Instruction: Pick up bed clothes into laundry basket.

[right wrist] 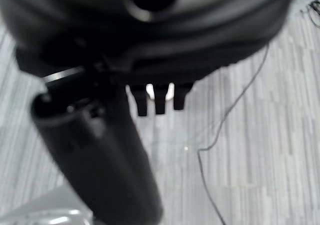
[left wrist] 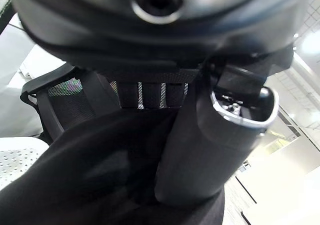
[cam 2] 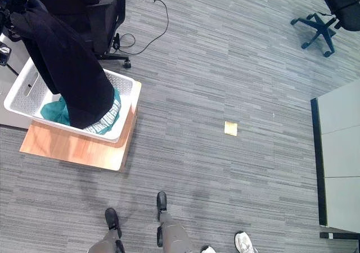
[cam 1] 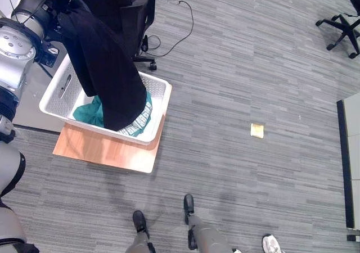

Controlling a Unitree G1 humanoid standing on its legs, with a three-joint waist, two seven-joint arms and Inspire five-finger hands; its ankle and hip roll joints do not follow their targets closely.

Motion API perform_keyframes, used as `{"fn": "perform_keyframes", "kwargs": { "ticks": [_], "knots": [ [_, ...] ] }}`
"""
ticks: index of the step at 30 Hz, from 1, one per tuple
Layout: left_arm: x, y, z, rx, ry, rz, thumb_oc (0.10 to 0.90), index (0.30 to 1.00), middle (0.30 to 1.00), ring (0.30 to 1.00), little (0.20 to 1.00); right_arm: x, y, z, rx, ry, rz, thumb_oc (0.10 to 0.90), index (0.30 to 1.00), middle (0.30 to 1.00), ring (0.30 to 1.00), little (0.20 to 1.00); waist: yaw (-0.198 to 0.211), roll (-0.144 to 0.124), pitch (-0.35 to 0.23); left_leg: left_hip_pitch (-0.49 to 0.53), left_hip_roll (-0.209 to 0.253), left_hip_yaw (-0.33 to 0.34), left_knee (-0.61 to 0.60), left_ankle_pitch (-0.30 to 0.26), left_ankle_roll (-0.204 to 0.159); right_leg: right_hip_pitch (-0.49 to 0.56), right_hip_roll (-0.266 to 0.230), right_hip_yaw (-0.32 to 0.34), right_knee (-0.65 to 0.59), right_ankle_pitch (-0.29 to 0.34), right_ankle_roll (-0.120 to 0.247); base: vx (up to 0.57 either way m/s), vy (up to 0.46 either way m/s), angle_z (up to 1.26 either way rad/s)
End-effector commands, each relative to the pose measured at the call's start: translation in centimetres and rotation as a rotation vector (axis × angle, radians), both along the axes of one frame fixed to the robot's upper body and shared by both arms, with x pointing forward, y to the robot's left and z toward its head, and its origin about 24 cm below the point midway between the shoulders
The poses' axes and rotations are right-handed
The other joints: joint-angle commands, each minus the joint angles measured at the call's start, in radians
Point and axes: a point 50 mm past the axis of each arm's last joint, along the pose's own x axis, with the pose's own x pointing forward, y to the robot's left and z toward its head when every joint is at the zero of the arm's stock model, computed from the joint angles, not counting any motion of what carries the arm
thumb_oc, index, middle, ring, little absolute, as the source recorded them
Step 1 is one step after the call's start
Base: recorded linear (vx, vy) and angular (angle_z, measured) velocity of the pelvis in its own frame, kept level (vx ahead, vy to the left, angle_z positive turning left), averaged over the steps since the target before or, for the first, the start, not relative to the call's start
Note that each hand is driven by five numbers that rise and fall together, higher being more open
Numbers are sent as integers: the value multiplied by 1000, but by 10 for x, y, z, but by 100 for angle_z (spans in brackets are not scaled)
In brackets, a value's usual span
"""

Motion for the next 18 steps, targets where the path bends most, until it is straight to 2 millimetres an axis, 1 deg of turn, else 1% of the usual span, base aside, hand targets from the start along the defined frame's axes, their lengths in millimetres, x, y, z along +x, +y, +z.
{"fn": "perform_keyframes", "kwargs": {
  "ticks": [1,4,6,7,8,9,10,11,15,18],
  "knots": [
    [-29,-32,89,49,-328,-111,400,300,300,300,300,-18,-34,7,-73,69,-21,800,900,900,900,900,21,65,8,13,-22,-14,0,-18,-7,100,-27,-51,3,-71,122,-21,5,12],
    [-25,-44,80,120,-287,-156,400,300,300,300,300,-20,-36,7,-77,76,-12,800,900,900,900,900,27,67,13,12,-24,-18,0,-18,-5,104,-30,-57,3,-70,122,-9,4,4],
    [-21,-53,72,135,-265,-193,400,300,300,300,300,-20,-38,7,-84,85,-10,800,900,900,900,900,31,69,17,12,-25,-22,0,-18,-4,105,-31,-60,3,-69,122,-13,3,8],
    [-21,-53,72,134,-264,-192,400,300,300,300,300,-20,-38,7,-85,85,-10,800,900,900,900,900,31,69,17,12,-25,-22,0,-18,-4,105,-31,-60,3,-69,122,-17,-2,7],
    [-19,-59,65,144,-248,-227,400,300,300,300,300,-21,-41,8,-98,96,-15,800,900,900,900,900,36,73,22,11,-26,-26,0,-17,-4,106,-32,-64,3,-70,121,-11,-1,5],
    [-19,-59,65,143,-248,-227,400,300,300,300,300,-21,-42,8,-99,96,-14,800,900,900,900,900,36,74,22,11,-26,-26,0,-17,-4,106,-32,-64,3,-70,121,-21,3,3],
    [-20,-67,60,180,-234,-269,400,300,300,300,300,-22,-44,8,-109,110,-16,800,900,900,900,900,42,78,25,10,-28,-30,0,-18,-4,107,-33,-65,3,-71,121,0,0,0],
    [-21,-71,56,186,-228,-295,400,300,300,300,300,-22,-45,8,-111,114,-12,800,900,900,900,900,45,80,27,11,-29,-31,0,-18,-4,108,-34,-66,3,-71,120,0,0,0],
    [-20,-75,50,178,-216,-318,400,300,300,300,300,-20,-48,9,-124,112,-10,800,900,900,900,900,52,85,29,10,-26,-33,0,-15,-4,104,-33,-66,3,-73,118,-1,2,1],
    [-18,-74,51,157,-231,-309,400,300,300,300,300,-15,-50,10,-132,103,-15,800,900,900,900,900,51,85,30,7,-23,-32,0,-13,-5,101,-30,-63,3,-73,117,0,0,0]
  ]
}}
